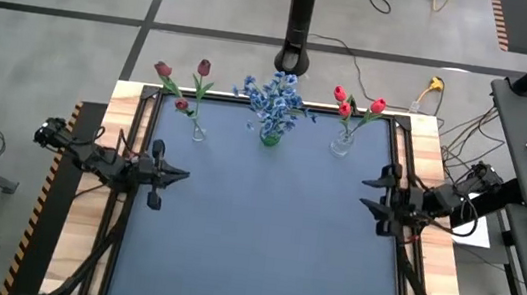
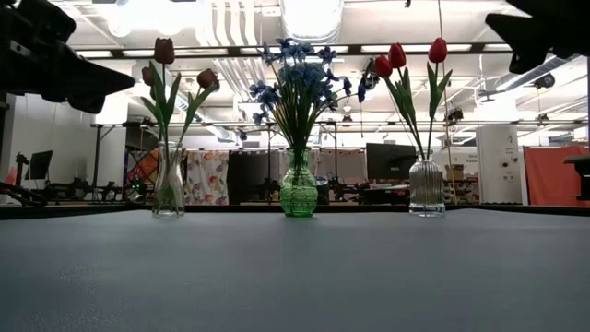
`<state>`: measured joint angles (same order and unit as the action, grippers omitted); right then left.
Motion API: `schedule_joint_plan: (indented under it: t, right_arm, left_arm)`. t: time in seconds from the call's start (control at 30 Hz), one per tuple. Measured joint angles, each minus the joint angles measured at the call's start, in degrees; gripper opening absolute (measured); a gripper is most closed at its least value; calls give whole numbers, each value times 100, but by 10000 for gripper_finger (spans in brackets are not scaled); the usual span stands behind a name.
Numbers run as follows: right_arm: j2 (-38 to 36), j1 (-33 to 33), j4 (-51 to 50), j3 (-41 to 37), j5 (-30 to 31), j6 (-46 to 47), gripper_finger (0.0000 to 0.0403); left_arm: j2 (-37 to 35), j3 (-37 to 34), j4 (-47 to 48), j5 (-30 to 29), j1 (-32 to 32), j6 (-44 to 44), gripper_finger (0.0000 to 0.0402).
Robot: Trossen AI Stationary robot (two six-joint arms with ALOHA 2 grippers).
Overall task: Sort flowers into vase by color
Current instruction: Return to Home Position
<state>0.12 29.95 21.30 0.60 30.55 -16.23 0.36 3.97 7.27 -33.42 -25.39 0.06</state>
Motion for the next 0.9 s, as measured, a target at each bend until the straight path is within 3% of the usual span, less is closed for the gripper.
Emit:
schedule_joint_plan:
  t: [0.9]
  right_arm:
    - [454, 0, -153, 0, 98, -28, 210]
  left_arm:
    - [405, 0, -62, -9, 0, 176, 0]
